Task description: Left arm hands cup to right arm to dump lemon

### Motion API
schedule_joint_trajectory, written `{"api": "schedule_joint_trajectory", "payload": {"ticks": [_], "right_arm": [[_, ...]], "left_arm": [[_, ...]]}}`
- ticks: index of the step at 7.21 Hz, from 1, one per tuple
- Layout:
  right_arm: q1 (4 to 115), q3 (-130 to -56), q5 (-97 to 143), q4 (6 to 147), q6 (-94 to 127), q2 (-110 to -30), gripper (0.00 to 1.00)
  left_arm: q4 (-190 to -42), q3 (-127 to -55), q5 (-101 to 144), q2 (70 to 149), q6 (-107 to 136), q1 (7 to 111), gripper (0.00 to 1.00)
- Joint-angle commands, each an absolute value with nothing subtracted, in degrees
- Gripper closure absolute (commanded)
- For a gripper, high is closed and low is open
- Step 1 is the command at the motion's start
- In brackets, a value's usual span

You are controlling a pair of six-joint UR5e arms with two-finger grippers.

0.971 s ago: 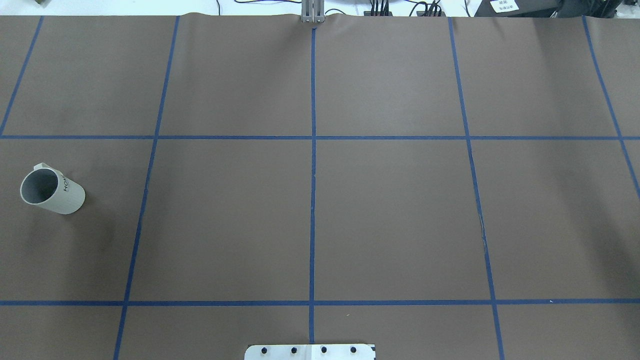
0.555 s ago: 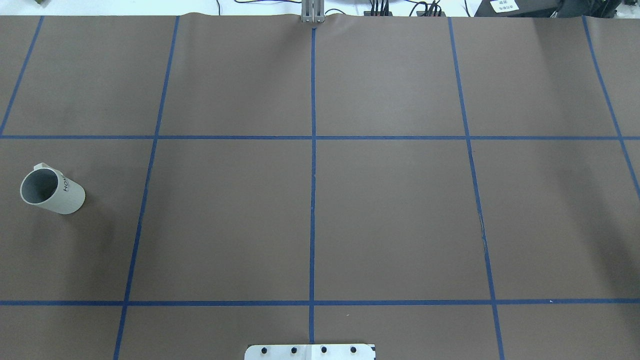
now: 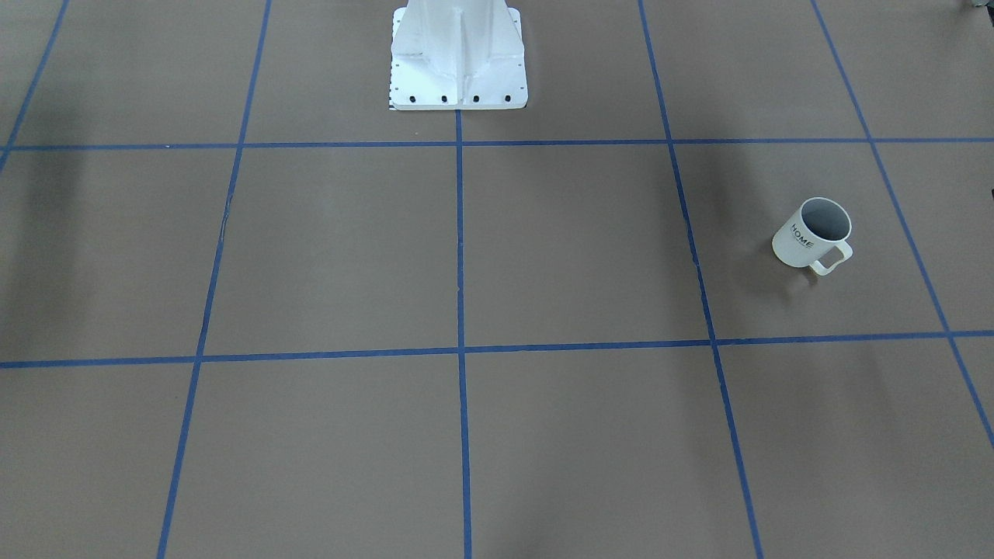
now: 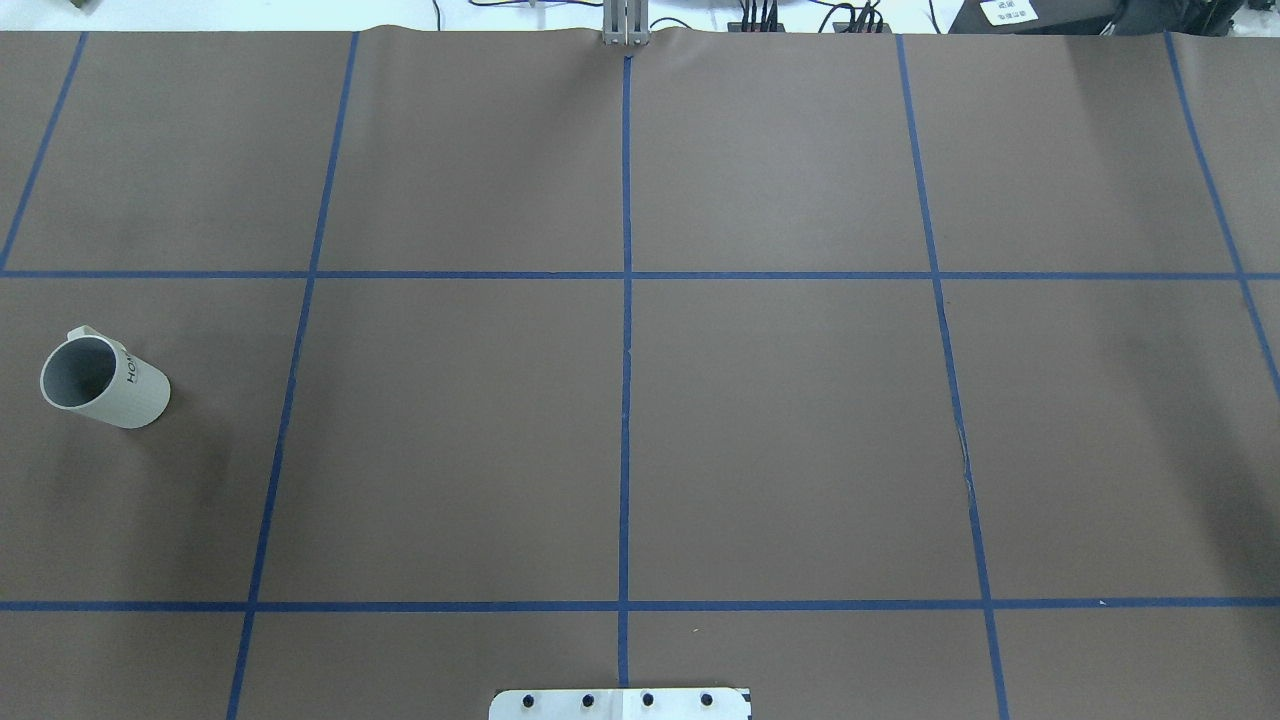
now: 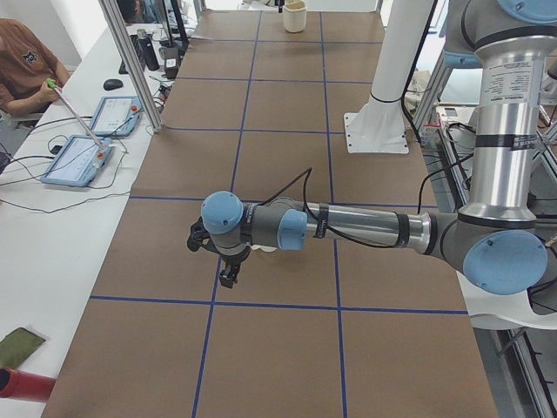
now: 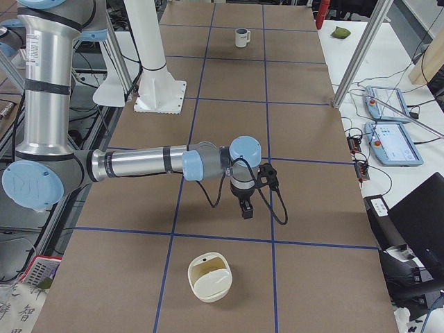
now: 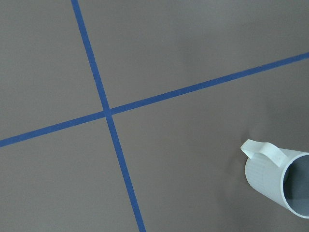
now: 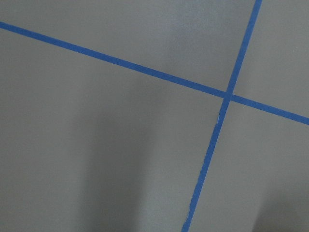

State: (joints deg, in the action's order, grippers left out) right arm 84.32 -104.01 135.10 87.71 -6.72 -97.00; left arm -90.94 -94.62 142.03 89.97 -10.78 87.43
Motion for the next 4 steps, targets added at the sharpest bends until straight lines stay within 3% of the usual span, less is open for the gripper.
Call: {"api": "schedule_joint_trajectory", "payload": {"ticks": [1, 3, 4], "right_arm": [[84.29, -103.63, 134.92, 82.04, -6.68, -97.29, 0.0], [84.29, -102.66, 134.91, 80.6, -5.89, -97.47, 0.0], [84.29, -101.26, 135.0, 80.6, -5.89, -97.82, 0.0]], "left_arm": [[-91.58, -93.78, 142.12, 90.61, -10.37, 87.02, 0.0], [-95.17, -94.31, 142.21, 90.35, -1.84, 86.4, 0.0], [-97.88, -95.09, 141.77, 90.44, 5.55, 81.18, 0.0]]}}
